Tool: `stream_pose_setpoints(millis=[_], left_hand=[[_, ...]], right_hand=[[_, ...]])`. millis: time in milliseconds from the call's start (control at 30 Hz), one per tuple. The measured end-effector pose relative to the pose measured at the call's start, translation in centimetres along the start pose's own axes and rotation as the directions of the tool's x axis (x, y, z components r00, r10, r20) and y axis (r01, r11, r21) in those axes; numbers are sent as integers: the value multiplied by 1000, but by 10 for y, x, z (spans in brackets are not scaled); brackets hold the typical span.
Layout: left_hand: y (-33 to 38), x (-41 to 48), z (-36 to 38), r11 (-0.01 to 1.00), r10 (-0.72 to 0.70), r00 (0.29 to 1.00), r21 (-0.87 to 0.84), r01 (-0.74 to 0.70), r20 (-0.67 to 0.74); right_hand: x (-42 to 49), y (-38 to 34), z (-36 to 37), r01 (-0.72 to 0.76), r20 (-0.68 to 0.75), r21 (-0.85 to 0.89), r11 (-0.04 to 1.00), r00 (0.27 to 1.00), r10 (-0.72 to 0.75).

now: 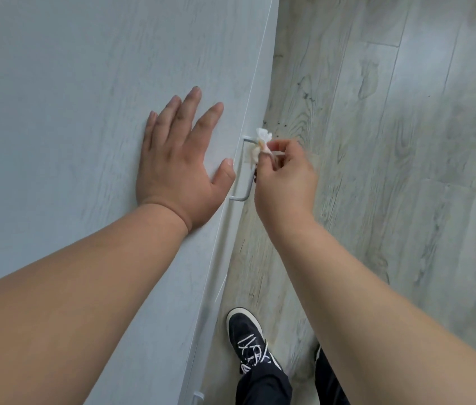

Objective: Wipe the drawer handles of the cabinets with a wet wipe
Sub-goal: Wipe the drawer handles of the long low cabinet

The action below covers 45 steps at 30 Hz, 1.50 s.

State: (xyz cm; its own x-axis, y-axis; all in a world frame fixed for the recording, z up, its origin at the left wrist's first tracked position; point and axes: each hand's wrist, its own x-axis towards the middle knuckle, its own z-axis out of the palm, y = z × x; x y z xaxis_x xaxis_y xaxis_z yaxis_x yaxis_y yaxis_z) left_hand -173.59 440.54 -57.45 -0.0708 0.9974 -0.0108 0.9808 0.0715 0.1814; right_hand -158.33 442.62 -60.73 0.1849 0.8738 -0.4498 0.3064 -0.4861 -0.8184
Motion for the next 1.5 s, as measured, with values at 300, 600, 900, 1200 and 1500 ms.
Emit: stream_pose_setpoints(millis=[300, 600, 900, 1200, 1500], left_hand=[[0, -1, -1, 1000, 0, 1000, 1, 0, 7], [1, -1, -2, 1000, -7, 1000, -4, 7, 10], [2, -1, -2, 1000, -12, 1000, -10, 12, 4], [2, -1, -2, 1000, -16, 1000, -11, 16, 1], [2, -1, -2, 1000, -15, 1000, -14, 14, -9]], right_hand=[[9, -5, -4, 69, -2, 7, 998, 998, -69], [20, -17, -18, 48, 143, 2, 999, 989, -48], [32, -13, -3, 91, 234, -59, 994, 969, -75], [45, -26, 1, 279, 295, -370, 886, 940, -173], [38, -23, -3, 75, 305, -207, 975, 952, -8]])
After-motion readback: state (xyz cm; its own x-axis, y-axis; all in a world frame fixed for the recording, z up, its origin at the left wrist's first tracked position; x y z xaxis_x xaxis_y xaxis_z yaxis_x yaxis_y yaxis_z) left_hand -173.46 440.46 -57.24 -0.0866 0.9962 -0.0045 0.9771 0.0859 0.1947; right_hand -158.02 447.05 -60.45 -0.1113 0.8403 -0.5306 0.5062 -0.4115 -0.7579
